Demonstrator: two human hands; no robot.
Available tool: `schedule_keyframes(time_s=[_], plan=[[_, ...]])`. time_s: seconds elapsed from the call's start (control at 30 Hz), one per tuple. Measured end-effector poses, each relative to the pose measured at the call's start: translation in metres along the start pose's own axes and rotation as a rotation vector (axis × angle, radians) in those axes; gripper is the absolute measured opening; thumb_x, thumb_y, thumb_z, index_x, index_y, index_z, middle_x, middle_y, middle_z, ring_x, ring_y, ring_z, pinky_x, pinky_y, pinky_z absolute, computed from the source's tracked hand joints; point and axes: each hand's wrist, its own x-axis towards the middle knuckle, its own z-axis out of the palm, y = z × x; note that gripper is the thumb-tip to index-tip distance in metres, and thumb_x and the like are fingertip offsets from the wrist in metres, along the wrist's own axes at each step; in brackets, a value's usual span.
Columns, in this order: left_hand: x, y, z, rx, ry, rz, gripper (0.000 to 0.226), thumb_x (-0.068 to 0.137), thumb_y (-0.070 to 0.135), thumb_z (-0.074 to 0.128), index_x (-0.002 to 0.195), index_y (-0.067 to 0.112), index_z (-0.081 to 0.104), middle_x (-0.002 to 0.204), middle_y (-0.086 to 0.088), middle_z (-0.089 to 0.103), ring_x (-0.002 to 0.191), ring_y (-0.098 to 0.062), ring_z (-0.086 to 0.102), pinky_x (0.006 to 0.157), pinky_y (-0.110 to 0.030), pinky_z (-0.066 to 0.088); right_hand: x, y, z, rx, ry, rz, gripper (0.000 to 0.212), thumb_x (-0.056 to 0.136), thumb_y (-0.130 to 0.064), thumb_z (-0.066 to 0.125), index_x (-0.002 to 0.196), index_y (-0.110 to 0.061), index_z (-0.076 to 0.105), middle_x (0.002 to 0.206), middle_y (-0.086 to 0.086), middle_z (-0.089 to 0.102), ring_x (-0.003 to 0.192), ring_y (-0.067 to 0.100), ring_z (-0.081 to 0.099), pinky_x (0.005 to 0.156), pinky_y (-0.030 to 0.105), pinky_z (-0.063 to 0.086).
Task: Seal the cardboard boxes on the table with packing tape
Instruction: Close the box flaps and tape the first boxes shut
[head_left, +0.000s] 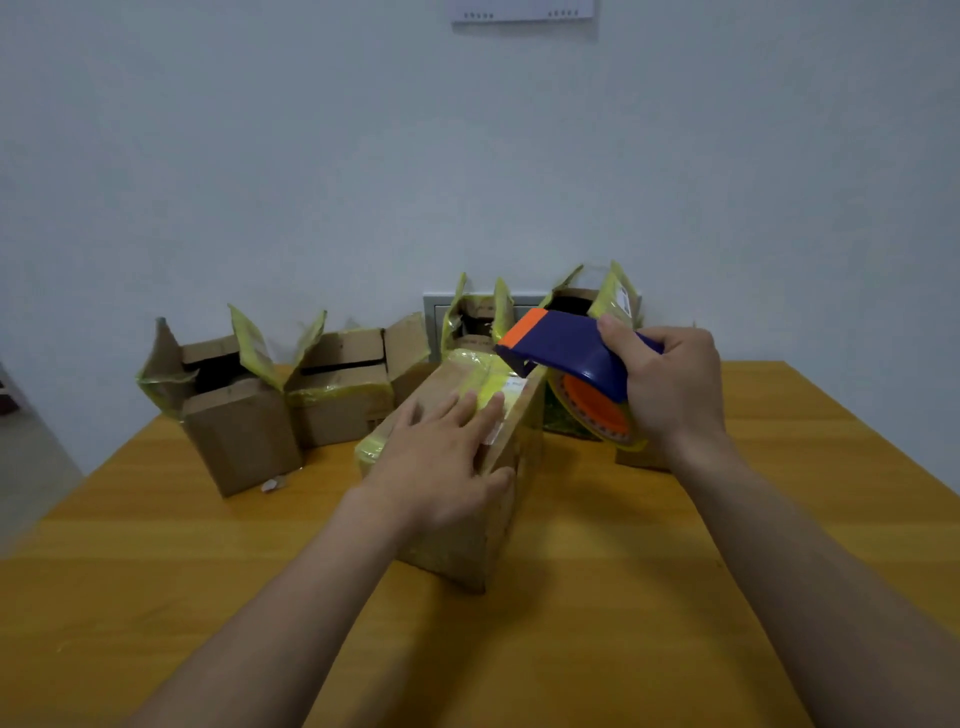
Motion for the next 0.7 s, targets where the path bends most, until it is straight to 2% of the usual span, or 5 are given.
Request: schedule_keyframes(time_s=[0.13, 0.23, 0.33, 0.47, 0.7], plan=[[-0.028, -0.007, 0.017, -0.048, 0.309, -0.055, 0.077, 0.093, 0.075, 0.025, 0.157, 0.035, 0.040, 0.163, 0.006, 0.040, 0.152, -0.012, 0.030, 0.127, -0.049, 0.010, -0.003, -0.007, 0.021, 0.164, 0.026, 0.080, 0.048, 0.097, -0.045, 0.061, 0.068, -0.008, 0.072, 0.060, 0.004, 0.068, 0.061, 0.019, 0.065, 0.060, 0.032, 0.049], [-0.041, -0.015, 0.046, -0.300, 0.688, 0.039, 0.049, 0.097, 0.059, 0.051, 0.122, 0.024, 0.073, 0.137, 0.001, 0.062, 0.129, -0.017, 0.053, 0.109, -0.040, 0.038, -0.004, -0.013, 0.041, 0.259, 0.010, 0.094, 0.049, 0.098, -0.043, 0.060, 0.075, -0.003, 0.073, 0.071, 0.015, 0.070, 0.069, 0.031, 0.065, 0.065, 0.037, 0.050], [-0.042, -0.017, 0.069, -0.409, 0.906, 0.090, 0.038, 0.100, 0.045, 0.057, 0.089, 0.010, 0.068, 0.102, -0.001, 0.058, 0.099, -0.019, 0.051, 0.083, -0.041, 0.045, -0.007, -0.017, 0.059, 0.314, -0.026, 0.110, 0.047, 0.100, -0.041, 0.059, 0.066, -0.009, 0.071, 0.059, 0.004, 0.066, 0.062, 0.017, 0.062, 0.063, 0.031, 0.049], [-0.033, -0.014, 0.075, -0.439, 0.910, 0.085, 0.043, 0.107, 0.045, 0.041, 0.090, 0.011, 0.061, 0.096, -0.002, 0.053, 0.092, -0.021, 0.047, 0.080, -0.040, 0.038, -0.009, -0.017, 0.082, 0.370, -0.032, 0.126, 0.041, 0.101, -0.037, 0.058, 0.066, -0.015, 0.065, 0.053, -0.015, 0.062, 0.053, -0.001, 0.058, 0.051, 0.014, 0.044], [-0.044, -0.028, 0.053, -0.706, 0.732, 0.201, 0.058, 0.105, 0.057, 0.030, 0.091, 0.012, 0.063, 0.095, 0.003, 0.055, 0.093, -0.020, 0.053, 0.081, -0.039, 0.041, -0.008, -0.011, 0.113, 0.456, 0.005, 0.216, 0.040, 0.101, -0.038, 0.058, 0.082, -0.006, 0.073, 0.065, -0.008, 0.071, 0.062, 0.001, 0.065, 0.053, 0.014, 0.048]])
